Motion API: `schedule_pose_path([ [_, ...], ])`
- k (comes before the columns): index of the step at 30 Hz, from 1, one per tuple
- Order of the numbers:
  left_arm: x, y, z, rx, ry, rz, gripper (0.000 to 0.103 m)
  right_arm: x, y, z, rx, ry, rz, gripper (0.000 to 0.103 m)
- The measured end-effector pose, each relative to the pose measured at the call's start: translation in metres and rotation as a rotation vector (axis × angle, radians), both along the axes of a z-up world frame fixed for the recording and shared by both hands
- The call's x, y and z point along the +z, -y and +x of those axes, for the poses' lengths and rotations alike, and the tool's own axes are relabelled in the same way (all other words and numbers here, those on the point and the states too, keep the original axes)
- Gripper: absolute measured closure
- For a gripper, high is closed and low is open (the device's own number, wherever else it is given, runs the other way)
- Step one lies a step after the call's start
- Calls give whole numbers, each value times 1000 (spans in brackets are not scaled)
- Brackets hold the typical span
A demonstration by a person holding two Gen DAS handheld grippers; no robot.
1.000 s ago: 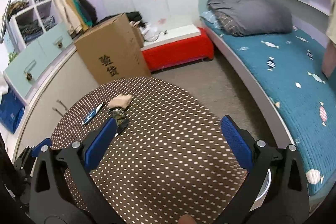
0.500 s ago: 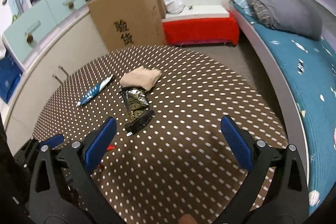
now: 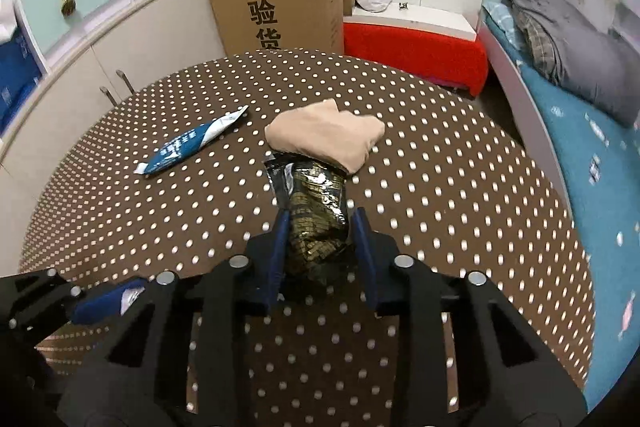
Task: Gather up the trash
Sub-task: 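Grasp the red-white sachet with the left tool while the right tool grasps the dark snack wrapper, then carry the sachet and wrapper over the bin and open both tools to drop them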
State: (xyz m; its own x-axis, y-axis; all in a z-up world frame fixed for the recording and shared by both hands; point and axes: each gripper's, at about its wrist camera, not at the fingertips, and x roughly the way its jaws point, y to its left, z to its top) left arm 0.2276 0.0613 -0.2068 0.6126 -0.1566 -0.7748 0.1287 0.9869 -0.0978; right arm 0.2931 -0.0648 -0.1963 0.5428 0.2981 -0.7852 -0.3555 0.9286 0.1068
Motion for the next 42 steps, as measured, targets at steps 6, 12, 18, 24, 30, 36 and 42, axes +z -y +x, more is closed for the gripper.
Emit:
schedule_pose_path([
  [6, 3, -5, -14, 21, 1, -31, 79, 2, 38, -35, -39, -25, 88, 73],
  [12, 10, 2, -28, 13, 4, -60, 79, 10, 76, -71, -99, -20, 152, 73],
  [18, 26, 24, -38, -32, 38, -95, 79, 31, 100, -95, -150, 10, 157, 73],
  [24, 41, 68, -33, -134, 56, -89, 79, 57, 141, -119, -245, 78, 203, 73],
  [30, 58, 104, -32, -205, 85, -115, 79, 78, 185, -135, -340, 140, 218, 73],
  [36, 78, 141, -34, -277, 121, -137, 79, 96, 230, -148, -431, 193, 222, 73],
  [42, 92, 181, -39, -360, 153, -143, 79, 106, 283, -171, -548, 229, 227, 73],
])
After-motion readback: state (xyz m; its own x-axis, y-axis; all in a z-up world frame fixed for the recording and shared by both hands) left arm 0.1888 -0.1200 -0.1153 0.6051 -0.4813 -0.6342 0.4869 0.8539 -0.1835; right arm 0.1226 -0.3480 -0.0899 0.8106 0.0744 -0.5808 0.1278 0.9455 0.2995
